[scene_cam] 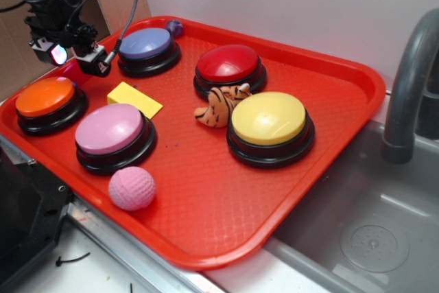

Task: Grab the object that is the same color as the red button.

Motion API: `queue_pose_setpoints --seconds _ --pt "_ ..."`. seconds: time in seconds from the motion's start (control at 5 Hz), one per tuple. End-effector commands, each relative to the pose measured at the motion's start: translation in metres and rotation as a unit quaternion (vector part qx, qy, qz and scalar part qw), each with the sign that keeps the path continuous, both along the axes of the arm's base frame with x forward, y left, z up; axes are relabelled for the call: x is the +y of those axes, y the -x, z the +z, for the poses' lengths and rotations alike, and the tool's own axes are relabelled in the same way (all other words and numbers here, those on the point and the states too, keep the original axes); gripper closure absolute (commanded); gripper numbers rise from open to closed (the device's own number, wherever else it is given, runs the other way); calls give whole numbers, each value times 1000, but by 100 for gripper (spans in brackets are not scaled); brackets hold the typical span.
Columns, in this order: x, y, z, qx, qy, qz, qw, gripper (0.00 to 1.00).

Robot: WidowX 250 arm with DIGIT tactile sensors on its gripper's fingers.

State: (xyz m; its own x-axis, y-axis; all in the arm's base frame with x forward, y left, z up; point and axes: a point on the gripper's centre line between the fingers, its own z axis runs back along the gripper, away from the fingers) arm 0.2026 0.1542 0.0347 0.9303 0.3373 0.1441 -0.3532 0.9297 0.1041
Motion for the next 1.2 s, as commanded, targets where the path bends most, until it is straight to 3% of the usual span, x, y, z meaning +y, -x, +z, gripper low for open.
queue_pose_setpoints --seconds 0.0,0.2,0.4,0.6,0.8,1.0 --pt "21 -10 -2 -5 -21 24 999 0" --pt "18 -14 -2 11 -25 17 999 35" --pt "18 -14 -3 2 -24 11 1000 100" --pt "18 -12 -2 0 -24 12 1000 100" --pt "21 -13 5 26 -21 1 999 100" --pt "20 -17 26 23 -40 16 999 100"
